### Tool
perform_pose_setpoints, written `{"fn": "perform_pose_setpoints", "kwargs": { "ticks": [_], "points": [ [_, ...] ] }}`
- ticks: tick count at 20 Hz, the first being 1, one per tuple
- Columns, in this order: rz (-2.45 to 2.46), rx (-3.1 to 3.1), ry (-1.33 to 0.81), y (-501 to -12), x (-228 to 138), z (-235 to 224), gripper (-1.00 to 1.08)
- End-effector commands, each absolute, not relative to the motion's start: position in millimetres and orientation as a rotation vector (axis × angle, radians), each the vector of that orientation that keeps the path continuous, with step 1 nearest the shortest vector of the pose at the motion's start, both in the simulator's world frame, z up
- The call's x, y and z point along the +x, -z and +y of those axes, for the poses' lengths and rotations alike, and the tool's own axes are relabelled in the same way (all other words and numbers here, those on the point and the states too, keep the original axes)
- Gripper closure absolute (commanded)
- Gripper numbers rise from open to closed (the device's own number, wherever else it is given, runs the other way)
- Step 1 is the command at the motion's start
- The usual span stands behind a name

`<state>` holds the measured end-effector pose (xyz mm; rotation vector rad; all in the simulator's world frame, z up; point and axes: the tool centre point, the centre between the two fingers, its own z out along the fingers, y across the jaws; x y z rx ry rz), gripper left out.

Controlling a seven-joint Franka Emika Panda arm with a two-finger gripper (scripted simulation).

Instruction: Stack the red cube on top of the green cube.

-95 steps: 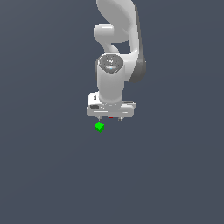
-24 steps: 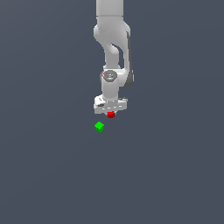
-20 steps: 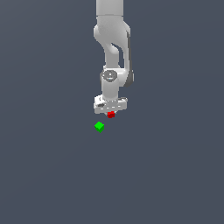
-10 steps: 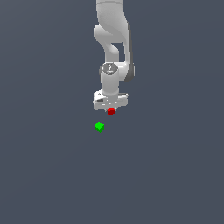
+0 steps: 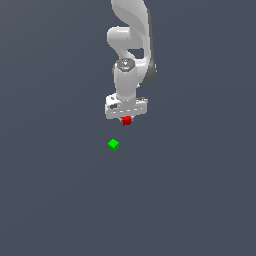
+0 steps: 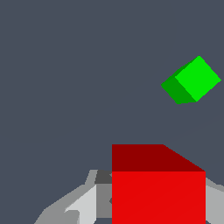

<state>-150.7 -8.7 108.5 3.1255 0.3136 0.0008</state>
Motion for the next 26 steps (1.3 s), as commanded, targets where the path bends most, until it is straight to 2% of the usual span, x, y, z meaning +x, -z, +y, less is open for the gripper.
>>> {"fn": "perform_pose_setpoints", "kwargs": {
  "ticks": [1,14,26],
  "points": [
    [0.314,3.126,0.000,-116.1,-150.5,-8.7,1.08],
    [0.314,3.126,-0.001,-111.9,-139.0,-16.6,1.08],
    [0.314,3.125,0.000,-79.4,-84.2,-53.4,1.08]
  ]
}}
